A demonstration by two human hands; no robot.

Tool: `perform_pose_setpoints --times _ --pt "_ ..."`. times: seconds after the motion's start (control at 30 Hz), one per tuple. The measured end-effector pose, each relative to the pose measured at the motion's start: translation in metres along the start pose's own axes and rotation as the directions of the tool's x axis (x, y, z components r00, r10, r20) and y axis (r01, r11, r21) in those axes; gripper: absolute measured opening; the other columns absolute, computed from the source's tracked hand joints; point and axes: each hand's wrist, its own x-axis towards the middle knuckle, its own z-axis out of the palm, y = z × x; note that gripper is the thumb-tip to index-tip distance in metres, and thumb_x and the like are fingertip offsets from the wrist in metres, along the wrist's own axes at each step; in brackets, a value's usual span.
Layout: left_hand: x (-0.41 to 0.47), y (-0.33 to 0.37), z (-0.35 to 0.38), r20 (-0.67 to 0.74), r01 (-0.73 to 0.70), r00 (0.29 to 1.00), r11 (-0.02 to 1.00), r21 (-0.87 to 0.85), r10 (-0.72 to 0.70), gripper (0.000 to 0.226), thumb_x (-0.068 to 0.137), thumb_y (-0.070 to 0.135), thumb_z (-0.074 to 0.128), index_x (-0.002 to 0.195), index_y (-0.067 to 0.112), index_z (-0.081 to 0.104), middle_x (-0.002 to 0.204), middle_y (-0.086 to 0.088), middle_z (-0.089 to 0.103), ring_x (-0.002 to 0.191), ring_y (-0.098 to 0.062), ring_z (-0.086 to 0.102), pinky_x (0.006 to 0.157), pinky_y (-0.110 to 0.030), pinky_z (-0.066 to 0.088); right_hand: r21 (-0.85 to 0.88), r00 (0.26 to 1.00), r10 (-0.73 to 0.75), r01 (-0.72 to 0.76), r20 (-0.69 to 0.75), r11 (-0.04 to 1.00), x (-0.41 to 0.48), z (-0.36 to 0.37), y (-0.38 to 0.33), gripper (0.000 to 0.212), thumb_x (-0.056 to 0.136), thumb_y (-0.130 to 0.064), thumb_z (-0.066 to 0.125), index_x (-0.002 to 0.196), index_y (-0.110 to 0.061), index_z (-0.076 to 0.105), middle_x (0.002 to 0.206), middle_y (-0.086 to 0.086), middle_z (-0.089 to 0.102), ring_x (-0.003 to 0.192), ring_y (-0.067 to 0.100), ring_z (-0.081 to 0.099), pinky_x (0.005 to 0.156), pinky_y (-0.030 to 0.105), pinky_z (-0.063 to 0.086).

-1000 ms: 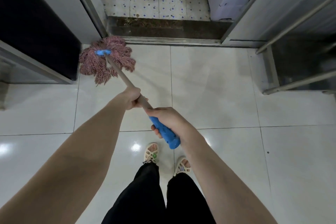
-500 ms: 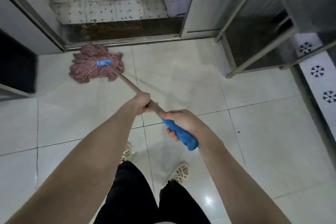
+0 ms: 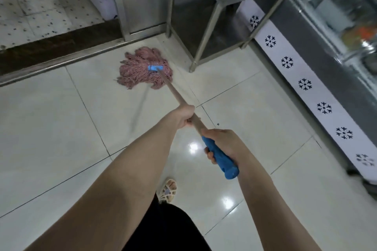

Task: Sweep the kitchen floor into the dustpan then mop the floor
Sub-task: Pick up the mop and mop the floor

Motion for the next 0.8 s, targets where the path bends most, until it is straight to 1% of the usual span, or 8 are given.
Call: perform_pose_setpoints --times 0.17,0.3,0.43,0.47,0.53,0.6,0.7,0.8 --pt "0.015 0.032 0.033 0.051 -0.012 0.999 0.999 0.031 0.010 0.036 0.104 0.010 0.034 0.137 -0.005 0.033 0.077 -0.014 0.056 0.063 -0.018 0.059 0.044 -0.026 0.053 0.143 0.999 -0.009 0.013 -0.034 0.990 0.016 -0.021 -0.019 0.019 0.093 -0.022 0.060 0.095 -0.010 0.046 0.065 0.009 0.045 0.031 0.010 0.045 0.036 0.016 0.037" --pt "0.020 0.049 0.030 0.054 -0.016 0.998 0.998 0.059 0.013 0.040 0.103 0.005 0.031 0.141 -0.004 0.026 0.081 -0.015 0.055 0.065 -0.018 0.061 0.045 -0.028 0.055 0.082 0.999 -0.023 0.025 -0.025 0.996 0.016 -0.031 -0.038 0.022 0.092 -0.024 0.062 0.095 -0.007 0.049 0.063 0.010 0.047 0.032 0.010 0.044 0.036 0.016 0.037" --pt "0.025 0.062 0.011 0.005 -0.031 1.000 0.999 0.039 0.031 0.037 0.102 0.001 0.029 0.138 -0.005 0.029 0.079 -0.013 0.052 0.067 -0.019 0.058 0.064 -0.037 0.056 0.080 0.999 -0.008 0.005 0.033 0.997 0.020 -0.021 -0.060 0.024 0.092 -0.024 0.062 0.095 -0.003 0.050 0.061 0.009 0.047 0.031 0.009 0.042 0.034 0.015 0.037" --pt "0.028 0.067 0.003 -0.008 -0.036 0.999 0.999 0.029 0.036 0.038 0.102 0.001 0.029 0.139 -0.005 0.028 0.079 -0.013 0.052 0.067 -0.019 0.058 0.062 -0.036 0.056 0.090 0.999 -0.018 0.013 0.048 0.996 0.024 -0.016 -0.066 0.023 0.092 -0.023 0.062 0.096 -0.004 0.049 0.061 0.009 0.046 0.031 0.009 0.042 0.034 0.015 0.037" --pt "0.034 0.076 -0.011 -0.027 -0.037 0.999 0.999 0.014 0.037 0.040 0.103 0.004 0.031 0.141 -0.005 0.025 0.081 -0.015 0.052 0.066 -0.019 0.059 0.048 -0.030 0.055 0.098 0.997 -0.046 0.041 0.056 0.994 0.033 -0.006 -0.077 0.022 0.092 -0.021 0.062 0.098 -0.005 0.048 0.062 0.009 0.046 0.030 0.010 0.043 0.034 0.015 0.037" --pt "0.043 0.088 -0.023 -0.048 -0.031 0.998 1.000 -0.002 0.031 0.042 0.104 0.008 0.033 0.143 -0.004 0.025 0.083 -0.015 0.054 0.066 -0.018 0.060 0.039 -0.025 0.053 0.104 0.997 -0.065 0.060 0.047 0.993 0.045 0.003 -0.090 0.021 0.092 -0.021 0.062 0.097 -0.006 0.048 0.061 0.009 0.046 0.030 0.010 0.043 0.034 0.014 0.037" --pt "0.056 0.101 -0.031 -0.062 -0.041 0.997 0.999 0.009 0.042 0.042 0.105 0.009 0.034 0.143 -0.004 0.026 0.088 -0.017 0.056 0.065 -0.018 0.060 0.040 -0.025 0.052 0.110 0.997 -0.071 0.068 0.024 0.992 0.062 0.011 -0.103 0.022 0.091 -0.023 0.063 0.094 -0.007 0.049 0.062 0.010 0.046 0.030 0.010 0.043 0.034 0.015 0.037" --pt "0.076 0.114 -0.041 -0.069 -0.031 0.997 0.999 0.034 0.033 0.040 0.104 0.010 0.036 0.140 -0.008 0.029 0.084 -0.016 0.055 0.065 -0.018 0.061 0.041 -0.025 0.054 0.126 0.999 -0.049 0.046 0.017 0.991 0.083 0.019 -0.115 0.019 0.092 -0.023 0.062 0.092 -0.010 0.047 0.064 0.010 0.045 0.030 0.010 0.043 0.034 0.015 0.037"
